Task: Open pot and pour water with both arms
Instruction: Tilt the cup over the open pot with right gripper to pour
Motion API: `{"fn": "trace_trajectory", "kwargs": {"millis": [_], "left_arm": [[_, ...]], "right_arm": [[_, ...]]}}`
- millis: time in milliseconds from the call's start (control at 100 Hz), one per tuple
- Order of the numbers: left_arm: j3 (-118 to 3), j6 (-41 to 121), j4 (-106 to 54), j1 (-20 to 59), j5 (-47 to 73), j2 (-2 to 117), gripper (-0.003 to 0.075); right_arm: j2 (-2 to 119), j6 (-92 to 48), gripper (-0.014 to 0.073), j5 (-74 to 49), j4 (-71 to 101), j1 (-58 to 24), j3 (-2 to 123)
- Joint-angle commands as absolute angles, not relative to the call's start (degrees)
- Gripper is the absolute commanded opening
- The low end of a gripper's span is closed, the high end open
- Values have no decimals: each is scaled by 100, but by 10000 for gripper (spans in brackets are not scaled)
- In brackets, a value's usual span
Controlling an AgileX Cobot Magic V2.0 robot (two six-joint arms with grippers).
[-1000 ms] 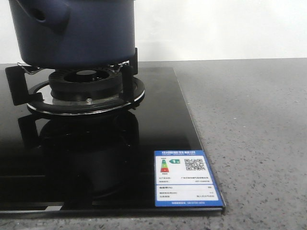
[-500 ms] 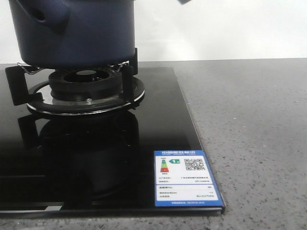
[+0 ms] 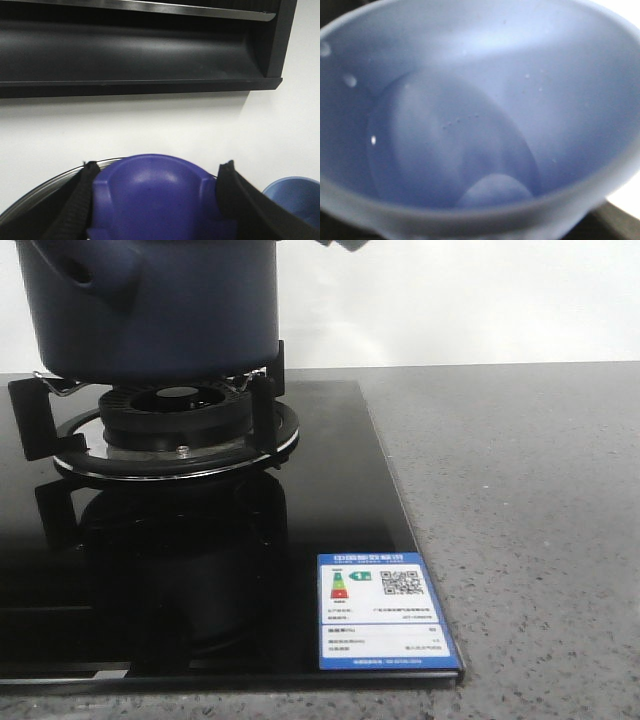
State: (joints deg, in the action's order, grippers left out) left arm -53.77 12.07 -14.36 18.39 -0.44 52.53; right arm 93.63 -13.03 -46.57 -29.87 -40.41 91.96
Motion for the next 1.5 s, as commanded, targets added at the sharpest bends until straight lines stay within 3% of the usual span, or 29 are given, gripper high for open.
{"fn": "trace_trajectory", "kwargs": {"millis": [0, 420, 690, 1490], "left_arm": [[-5590, 1228, -1422, 1825, -702, 5165, 339], [-5590, 1228, -1422, 1825, -702, 5165, 339], [-5590, 1228, -1422, 1825, -702, 5165, 339], [-5590, 1228, -1422, 1825, -702, 5165, 339]], "right_arm": [[9121, -1438, 344, -4347, -3443, -4118, 9436], [9227, -1613, 344, -4292, -4378, -4132, 9436], [9239, -2791, 345, -4201, -4391, -4132, 9436], [9239, -2816, 345, -3337, -6201, -4132, 9436]]}}
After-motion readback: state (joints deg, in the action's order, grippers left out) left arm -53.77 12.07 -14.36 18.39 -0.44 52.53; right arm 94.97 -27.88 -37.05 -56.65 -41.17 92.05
